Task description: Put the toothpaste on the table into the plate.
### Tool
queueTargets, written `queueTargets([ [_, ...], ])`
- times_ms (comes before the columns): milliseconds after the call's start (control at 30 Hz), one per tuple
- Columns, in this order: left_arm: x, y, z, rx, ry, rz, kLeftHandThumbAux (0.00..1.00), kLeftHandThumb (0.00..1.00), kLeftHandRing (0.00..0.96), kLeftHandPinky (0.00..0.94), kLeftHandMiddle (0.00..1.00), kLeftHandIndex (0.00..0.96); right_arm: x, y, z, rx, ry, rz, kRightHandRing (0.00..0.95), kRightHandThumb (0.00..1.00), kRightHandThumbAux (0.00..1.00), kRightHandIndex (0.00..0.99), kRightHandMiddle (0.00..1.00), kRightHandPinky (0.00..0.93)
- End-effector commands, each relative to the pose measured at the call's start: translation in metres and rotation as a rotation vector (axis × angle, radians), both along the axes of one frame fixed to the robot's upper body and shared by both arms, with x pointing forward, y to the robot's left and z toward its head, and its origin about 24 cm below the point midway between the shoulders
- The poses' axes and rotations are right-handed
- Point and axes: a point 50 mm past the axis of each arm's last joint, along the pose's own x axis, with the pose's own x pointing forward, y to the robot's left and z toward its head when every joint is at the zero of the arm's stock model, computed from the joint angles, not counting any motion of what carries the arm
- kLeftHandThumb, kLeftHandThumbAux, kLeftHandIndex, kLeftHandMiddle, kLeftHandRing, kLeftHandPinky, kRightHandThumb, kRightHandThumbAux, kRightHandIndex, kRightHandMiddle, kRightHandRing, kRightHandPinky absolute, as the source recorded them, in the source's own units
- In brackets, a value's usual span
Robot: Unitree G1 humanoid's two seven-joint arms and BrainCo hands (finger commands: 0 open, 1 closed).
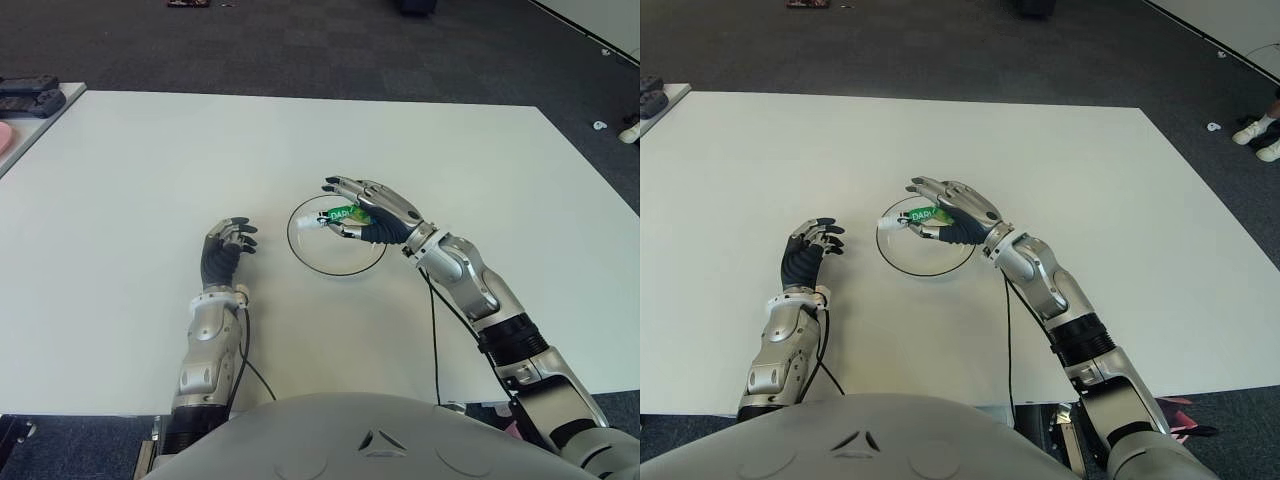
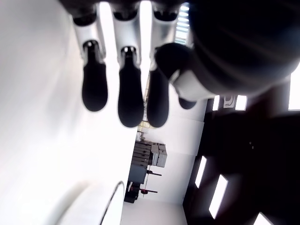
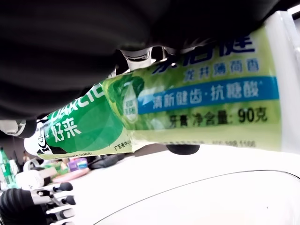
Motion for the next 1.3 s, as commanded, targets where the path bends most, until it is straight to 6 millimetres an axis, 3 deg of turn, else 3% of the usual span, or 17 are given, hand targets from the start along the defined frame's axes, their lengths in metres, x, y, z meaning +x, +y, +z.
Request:
queueTargets([
  [33, -0.017, -0.005, -0.026, -0.030, 0.165, 0.006, 0.679, 0.835, 0.606, 0.591, 0.503, 0.402, 0.000, -0.004, -0.002, 0.024, 0.041, -0.024, 0.000, 0.427, 0.155, 0.000, 0.000, 0.000],
  [333, -0.017, -0.007, -0.024, -0.033, 0.170, 0.008, 0.680, 0.834, 0.609, 0.586, 0.506, 0.399, 0.008, -0.008, -0.005, 0.032, 0.080, -0.049, 0.000, 0.425, 0.198, 0.000, 0.000, 0.000],
  [467, -0.017, -0.008, -0.024, -0.030, 0.169, 0.003, 0.680, 0.834, 0.612, 0.590, 0.507, 0.398, 0.025, -0.004, -0.017, 0.030, 0.113, -0.079, 0.000, 0.328, 0.313, 0.000, 0.000, 0.000],
  [600, -0.018, -0.008, -0.023, -0.021, 0.169, -0.005, 0.680, 0.834, 0.619, 0.604, 0.510, 0.397, 0.024, -0.004, -0.019, 0.033, 0.103, -0.065, 0.000, 0.260, 0.401, 0.000, 0.000, 0.000],
  [1033, -0.018, -0.010, -0.022, -0.029, 0.154, -0.016, 0.681, 0.833, 0.627, 0.605, 0.518, 0.394, 0.016, -0.001, -0.018, -0.114, -0.051, -0.016, 0.000, 0.376, 0.192, 0.000, 0.000, 0.000],
  [1300, -0.019, -0.010, -0.022, -0.037, 0.166, -0.010, 0.680, 0.834, 0.606, 0.580, 0.501, 0.402, 0.016, 0.000, -0.017, -0.154, -0.058, 0.001, 0.000, 0.382, 0.166, 0.000, 0.000, 0.000],
])
